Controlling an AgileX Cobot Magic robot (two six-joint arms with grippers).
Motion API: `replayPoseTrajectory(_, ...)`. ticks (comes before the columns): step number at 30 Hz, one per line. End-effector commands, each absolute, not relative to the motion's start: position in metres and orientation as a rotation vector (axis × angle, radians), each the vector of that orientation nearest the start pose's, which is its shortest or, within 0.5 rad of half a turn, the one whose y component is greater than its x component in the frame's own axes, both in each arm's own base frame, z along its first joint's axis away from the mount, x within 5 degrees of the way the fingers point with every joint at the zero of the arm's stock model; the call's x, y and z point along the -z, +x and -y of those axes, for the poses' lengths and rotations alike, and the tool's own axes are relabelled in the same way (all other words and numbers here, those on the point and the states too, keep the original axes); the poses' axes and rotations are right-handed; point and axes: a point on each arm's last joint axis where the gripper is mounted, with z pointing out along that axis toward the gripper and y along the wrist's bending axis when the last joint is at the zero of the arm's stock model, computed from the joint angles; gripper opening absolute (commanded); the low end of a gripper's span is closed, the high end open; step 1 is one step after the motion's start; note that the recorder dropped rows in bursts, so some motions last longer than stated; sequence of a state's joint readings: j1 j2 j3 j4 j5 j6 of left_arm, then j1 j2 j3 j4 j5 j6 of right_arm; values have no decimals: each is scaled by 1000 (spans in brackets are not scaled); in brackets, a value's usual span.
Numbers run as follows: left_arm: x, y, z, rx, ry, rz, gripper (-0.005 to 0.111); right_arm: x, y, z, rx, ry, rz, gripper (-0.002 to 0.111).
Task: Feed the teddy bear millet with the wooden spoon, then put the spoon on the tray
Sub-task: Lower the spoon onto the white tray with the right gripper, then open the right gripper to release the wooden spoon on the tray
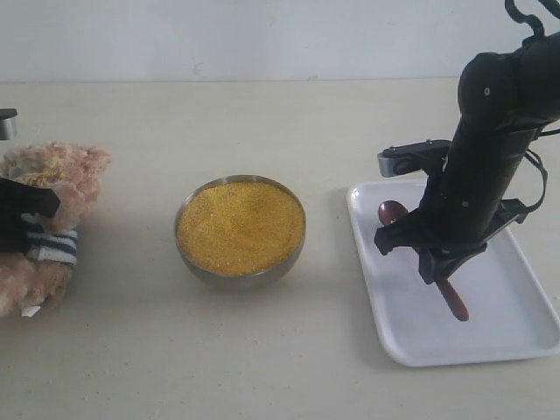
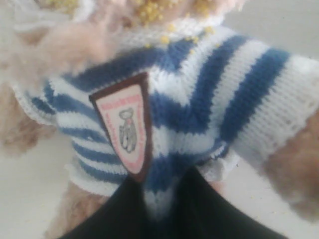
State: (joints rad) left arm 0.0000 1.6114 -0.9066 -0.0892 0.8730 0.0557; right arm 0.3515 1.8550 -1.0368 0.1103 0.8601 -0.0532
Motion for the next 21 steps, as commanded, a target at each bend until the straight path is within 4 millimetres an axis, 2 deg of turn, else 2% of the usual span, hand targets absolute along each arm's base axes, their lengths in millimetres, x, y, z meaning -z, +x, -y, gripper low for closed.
replayPoseTrajectory(1, -187, 277, 6, 113, 0, -3041, 4, -143, 293, -113, -112, -511, -3127, 5)
replayPoseTrajectory(5, -187, 277, 6, 113, 0, -3041, 7, -143, 293, -113, -112, -512, -3129, 13)
replayPoseTrajectory(9, -187, 277, 7, 122, -8, -3038, 26, -143, 293, -113, -112, -503, -3131, 17)
replayPoseTrajectory(10, -187, 277, 7, 125, -10, -3038, 35, -142, 292, -113, -111, -503, -3134, 17)
replayPoseTrajectory(12, -187, 277, 7, 131, -14, -3038, 46, -140, 290, -112, -109, -503, -3141, 17)
replayPoseTrajectory(21, -187, 278, 8, 134, -19, -3029, 48, -138, 289, -112, -108, -494, -3141, 17)
